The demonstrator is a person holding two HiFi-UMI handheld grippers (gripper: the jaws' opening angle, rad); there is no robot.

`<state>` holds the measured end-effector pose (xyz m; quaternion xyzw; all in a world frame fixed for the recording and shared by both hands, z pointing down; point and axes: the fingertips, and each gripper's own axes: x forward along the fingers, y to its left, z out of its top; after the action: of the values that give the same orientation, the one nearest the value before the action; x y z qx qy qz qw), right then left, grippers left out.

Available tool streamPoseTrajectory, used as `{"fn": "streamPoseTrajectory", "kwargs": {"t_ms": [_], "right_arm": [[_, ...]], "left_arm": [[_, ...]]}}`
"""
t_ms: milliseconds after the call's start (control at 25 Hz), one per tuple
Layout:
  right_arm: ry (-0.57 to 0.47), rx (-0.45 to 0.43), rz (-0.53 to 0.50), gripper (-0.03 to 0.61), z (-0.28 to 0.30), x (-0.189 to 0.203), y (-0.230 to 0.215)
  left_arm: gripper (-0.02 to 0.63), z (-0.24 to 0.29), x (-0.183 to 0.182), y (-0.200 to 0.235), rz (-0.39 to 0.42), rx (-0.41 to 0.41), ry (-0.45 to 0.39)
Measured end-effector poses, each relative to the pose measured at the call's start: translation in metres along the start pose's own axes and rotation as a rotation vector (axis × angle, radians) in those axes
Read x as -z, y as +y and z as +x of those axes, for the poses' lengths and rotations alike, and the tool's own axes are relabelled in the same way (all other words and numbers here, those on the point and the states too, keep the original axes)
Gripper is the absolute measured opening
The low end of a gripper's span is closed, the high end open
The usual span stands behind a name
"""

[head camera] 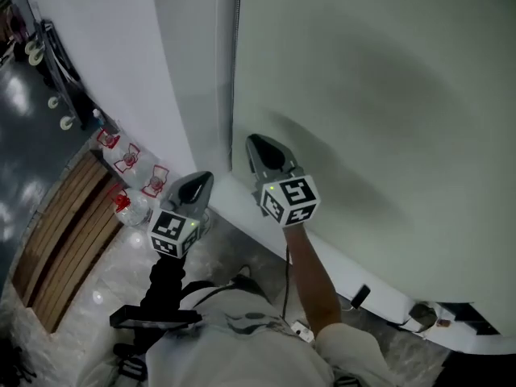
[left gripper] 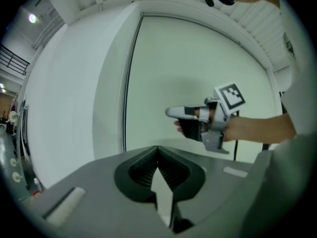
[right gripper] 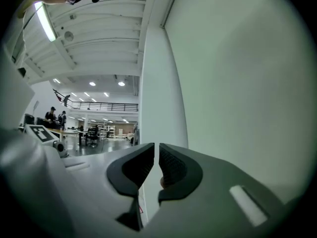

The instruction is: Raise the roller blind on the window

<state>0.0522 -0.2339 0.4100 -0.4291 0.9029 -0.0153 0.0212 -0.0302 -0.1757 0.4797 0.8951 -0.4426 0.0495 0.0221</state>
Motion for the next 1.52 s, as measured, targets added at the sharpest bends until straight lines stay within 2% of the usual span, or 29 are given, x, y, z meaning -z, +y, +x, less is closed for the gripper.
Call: {"fn": "streamPoseTrajectory", "kwargs": {"t_ms": [120,240,360,480,640,680,720,760,880,1000,1160,1280,1400,1520], "right_arm": [[0.007,-0.117,-0.045,0.05,0.051,-0.026,-0.013],[0.03,-0.184,-0.114,0.081,0.102,-0.054,-0.026],[0.06,-0.196,-0.17,0.128,0.153,-0.084,-0.043],[0.079,-0.176,-0.186,0.132,0.195,-0.107,-0.064],[0.109,-0.215,-0.194,0.132,0.221,-0.122,-0.072],[0.112,-0.223,-0.193,0.112,0.222,-0.124,-0.072],[0.112,-0.237,-0.185,0.025,0.221,-0.125,-0.071],[0.109,-0.261,-0.169,0.008,0.217,-0.126,-0.067],[0.084,-0.347,-0.127,0.006,0.193,-0.13,-0.045],[0.067,-0.416,-0.097,0.005,0.158,-0.133,-0.022],[0.095,-0.483,-0.123,0.005,0.119,-0.135,0.008],[0.101,-0.523,-0.13,0.006,0.093,-0.138,0.03],[0.093,-0.562,-0.087,0.006,0.079,-0.14,0.046],[0.089,-0.599,-0.03,0.006,0.076,-0.142,0.058]], "left_arm": [[-0.002,0.001,0.008,0.006,-0.018,-0.007,0.021],[-0.002,0.001,0.007,0.012,-0.052,-0.008,0.013],[-0.002,0.001,0.003,0.019,-0.048,0.018,0.003],[-0.002,0.002,0.001,0.029,-0.037,0.04,0.006],[-0.002,0.0,-0.001,0.04,-0.037,0.054,0.0],[-0.002,0.0,-0.001,0.042,-0.036,0.061,0.001],[-0.002,0.001,-0.001,0.043,-0.035,0.068,0.0],[-0.002,0.001,-0.001,0.044,-0.034,0.075,-0.002],[-0.002,0.005,-0.009,0.047,-0.044,0.105,-0.02],[0.0,0.019,-0.019,0.047,-0.039,0.171,-0.031],[0.043,0.045,-0.038,0.049,-0.002,0.233,-0.046],[0.111,0.065,-0.052,0.043,0.008,0.272,-0.062],[0.171,0.083,-0.064,0.031,0.001,0.337,-0.092],[0.179,0.098,-0.071,0.023,-0.002,0.395,-0.106]]}}
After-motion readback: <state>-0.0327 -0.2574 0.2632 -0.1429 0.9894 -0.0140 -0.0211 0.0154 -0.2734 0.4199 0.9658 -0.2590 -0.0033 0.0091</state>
